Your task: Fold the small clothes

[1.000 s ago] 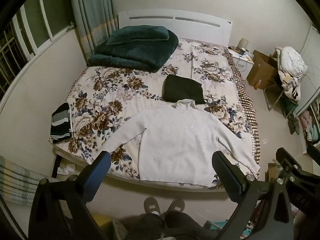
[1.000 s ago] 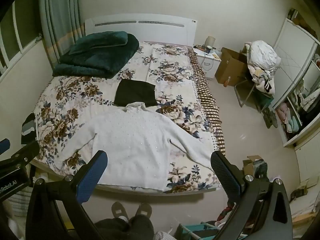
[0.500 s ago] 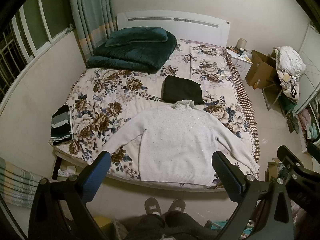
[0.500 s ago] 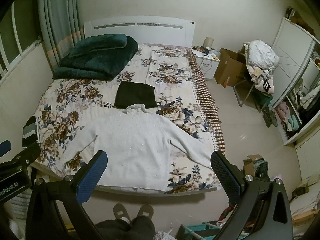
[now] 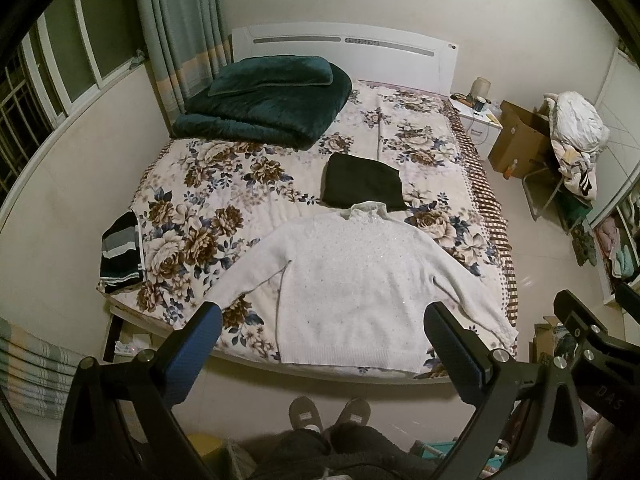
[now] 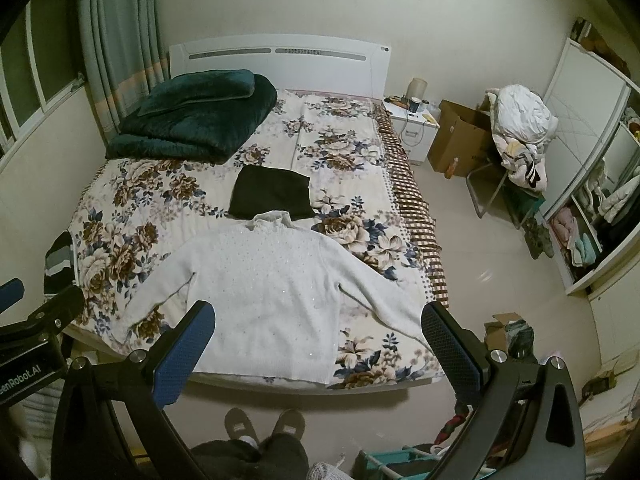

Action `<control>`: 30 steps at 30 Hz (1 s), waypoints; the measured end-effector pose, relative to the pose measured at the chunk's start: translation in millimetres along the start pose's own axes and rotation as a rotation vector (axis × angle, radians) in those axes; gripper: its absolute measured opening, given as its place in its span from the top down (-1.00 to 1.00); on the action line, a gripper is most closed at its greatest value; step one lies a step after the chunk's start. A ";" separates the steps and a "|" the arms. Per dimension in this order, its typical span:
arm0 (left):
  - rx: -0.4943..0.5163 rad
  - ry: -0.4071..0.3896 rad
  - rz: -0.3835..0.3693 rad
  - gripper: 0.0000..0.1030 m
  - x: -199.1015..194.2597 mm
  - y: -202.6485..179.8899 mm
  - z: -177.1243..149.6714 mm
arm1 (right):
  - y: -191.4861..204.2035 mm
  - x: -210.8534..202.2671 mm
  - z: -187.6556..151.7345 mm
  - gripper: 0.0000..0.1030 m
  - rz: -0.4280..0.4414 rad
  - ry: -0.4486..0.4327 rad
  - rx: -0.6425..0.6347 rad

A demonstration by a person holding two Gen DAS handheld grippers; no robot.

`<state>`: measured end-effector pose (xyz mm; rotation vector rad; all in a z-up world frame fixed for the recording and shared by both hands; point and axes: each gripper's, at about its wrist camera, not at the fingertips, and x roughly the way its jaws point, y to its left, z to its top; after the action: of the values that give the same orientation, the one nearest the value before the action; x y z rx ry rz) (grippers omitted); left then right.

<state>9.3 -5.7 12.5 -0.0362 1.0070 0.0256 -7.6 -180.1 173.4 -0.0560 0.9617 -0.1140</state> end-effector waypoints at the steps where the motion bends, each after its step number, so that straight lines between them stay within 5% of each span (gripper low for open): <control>1: 0.000 -0.001 0.000 -1.00 -0.2 -0.2 0.8 | 0.1 -0.1 0.1 -1.00 0.000 0.000 0.000; 30: -0.002 -0.010 0.002 -1.00 -11.2 -0.6 24.1 | 1.3 -0.2 8.2 -1.00 0.001 -0.009 0.003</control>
<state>23.8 -5.3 34.9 -0.0369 0.9972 0.0285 -0.9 -178.8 178.2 -0.0535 0.9525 -0.1145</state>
